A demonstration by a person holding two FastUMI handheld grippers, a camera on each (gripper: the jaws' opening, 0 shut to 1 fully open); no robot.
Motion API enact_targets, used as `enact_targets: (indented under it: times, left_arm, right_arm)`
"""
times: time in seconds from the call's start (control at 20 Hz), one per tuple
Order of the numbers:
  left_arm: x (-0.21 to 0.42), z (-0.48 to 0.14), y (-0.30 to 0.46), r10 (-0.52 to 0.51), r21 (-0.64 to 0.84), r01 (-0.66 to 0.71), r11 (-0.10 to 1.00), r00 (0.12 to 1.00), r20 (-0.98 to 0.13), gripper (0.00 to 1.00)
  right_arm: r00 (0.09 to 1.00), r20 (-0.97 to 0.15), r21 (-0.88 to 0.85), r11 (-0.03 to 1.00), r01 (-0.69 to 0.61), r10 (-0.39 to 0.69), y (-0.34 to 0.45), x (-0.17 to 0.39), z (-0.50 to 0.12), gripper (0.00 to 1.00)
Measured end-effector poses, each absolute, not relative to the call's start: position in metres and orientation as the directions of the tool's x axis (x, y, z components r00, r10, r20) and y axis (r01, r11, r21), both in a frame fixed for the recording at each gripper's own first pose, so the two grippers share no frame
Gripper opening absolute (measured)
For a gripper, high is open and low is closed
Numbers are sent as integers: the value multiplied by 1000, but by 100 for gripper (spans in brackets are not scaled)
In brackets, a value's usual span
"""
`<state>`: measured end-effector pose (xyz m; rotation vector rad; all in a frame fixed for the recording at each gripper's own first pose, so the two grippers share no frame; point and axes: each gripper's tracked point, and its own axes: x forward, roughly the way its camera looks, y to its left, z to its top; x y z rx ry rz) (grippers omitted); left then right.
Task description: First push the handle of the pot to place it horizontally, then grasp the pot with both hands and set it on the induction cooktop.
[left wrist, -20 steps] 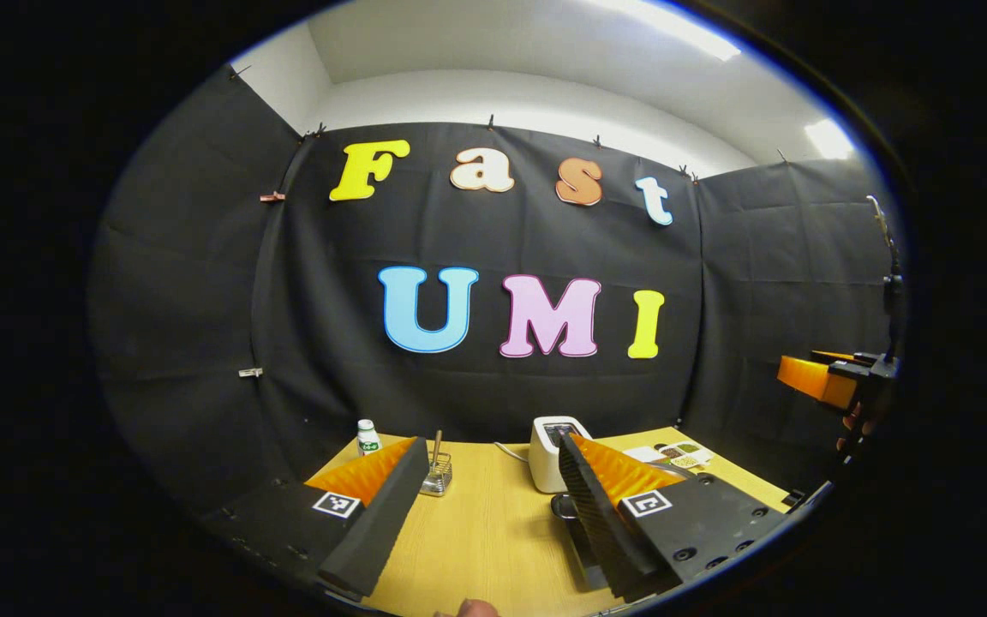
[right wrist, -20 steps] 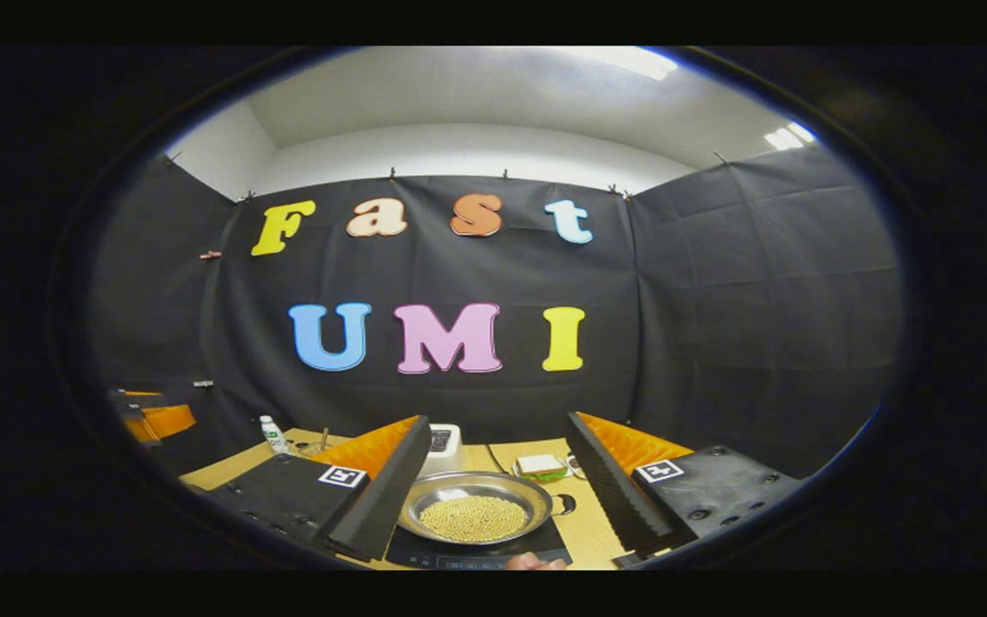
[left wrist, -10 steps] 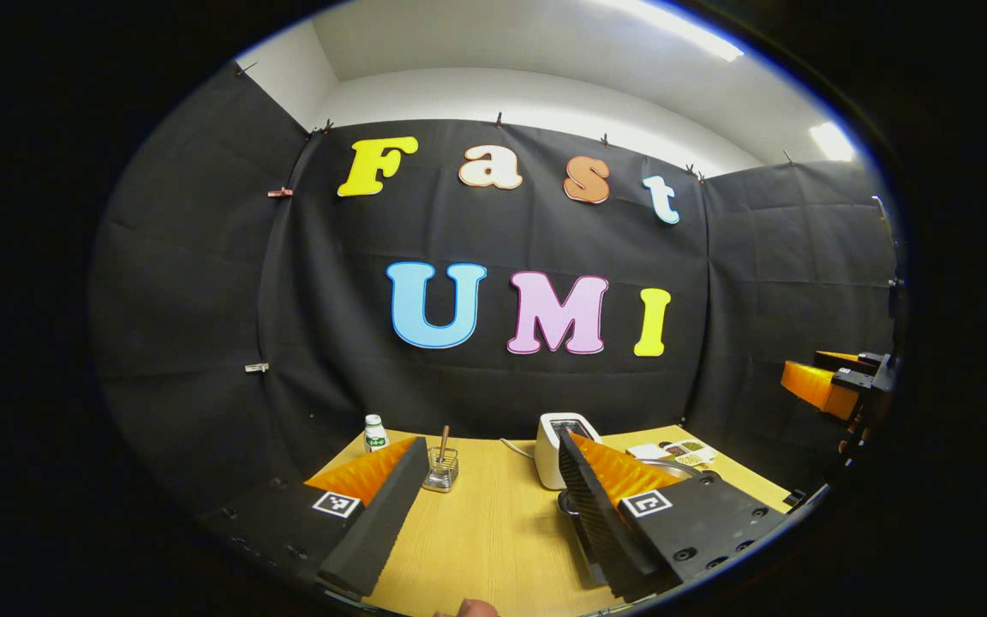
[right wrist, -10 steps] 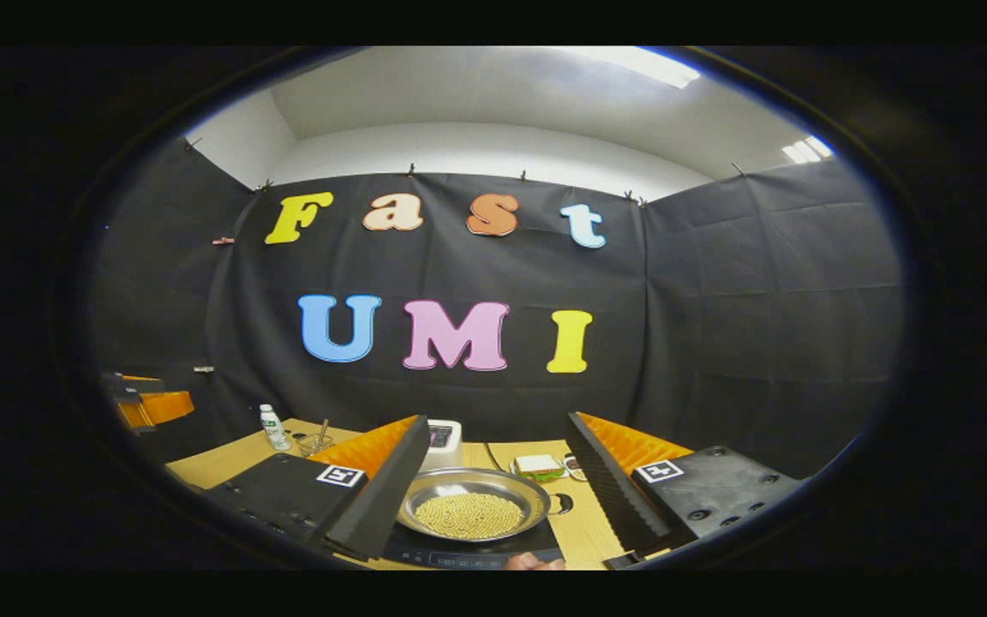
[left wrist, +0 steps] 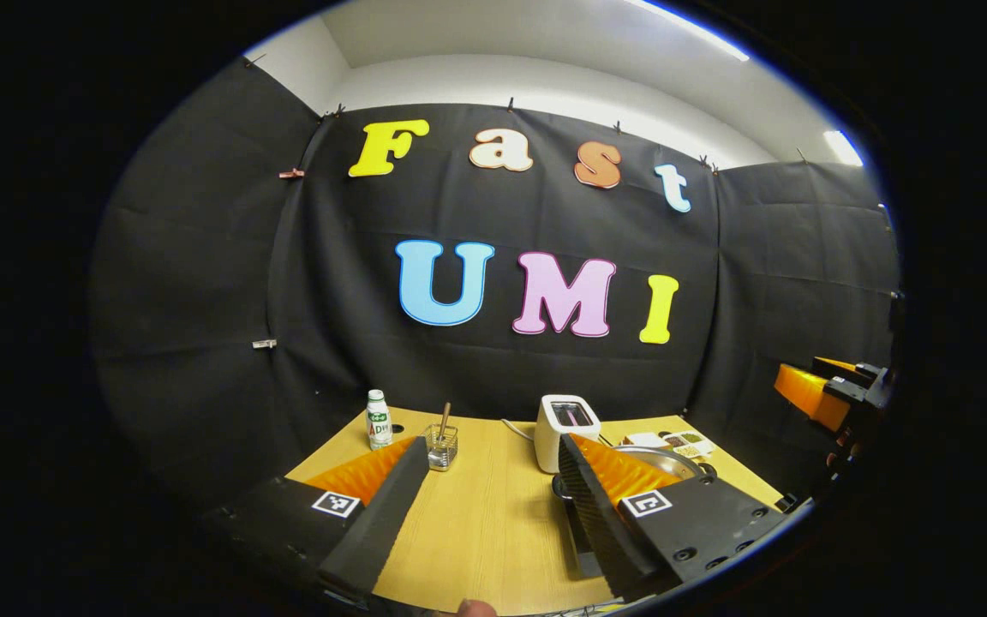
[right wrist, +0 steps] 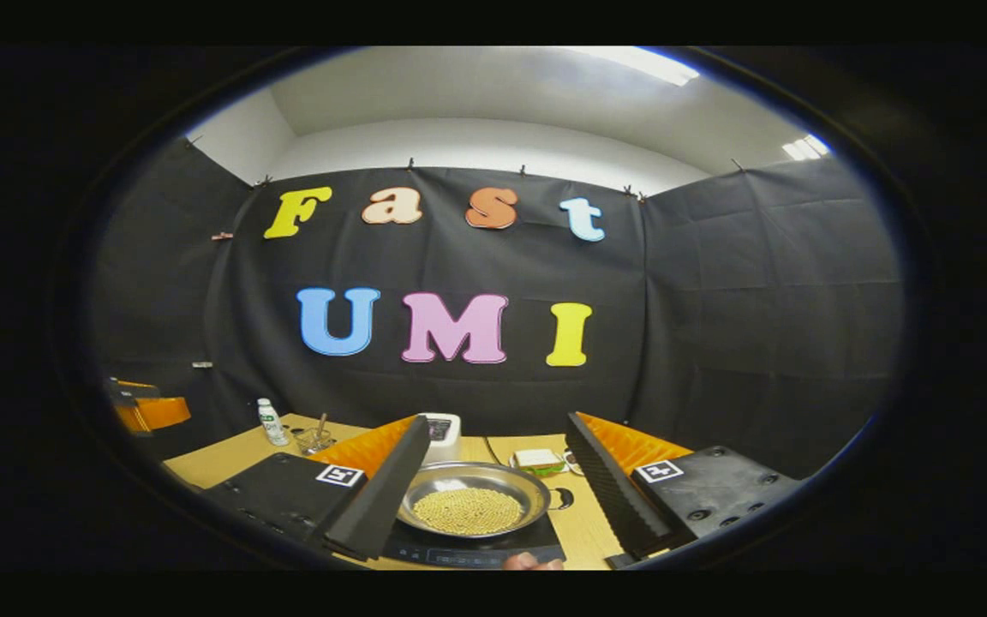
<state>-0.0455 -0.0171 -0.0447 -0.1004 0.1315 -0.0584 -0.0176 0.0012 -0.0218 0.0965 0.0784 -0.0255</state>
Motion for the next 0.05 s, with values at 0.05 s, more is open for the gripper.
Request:
enact_targets:
  times: [0.05]
  left_arm:
    - [-48, -44, -18, -63, -101, 50, 994, 990, -128, 95]
  right_arm:
    - [997, -82, 100, 995, 18, -10, 4, -16, -23, 98]
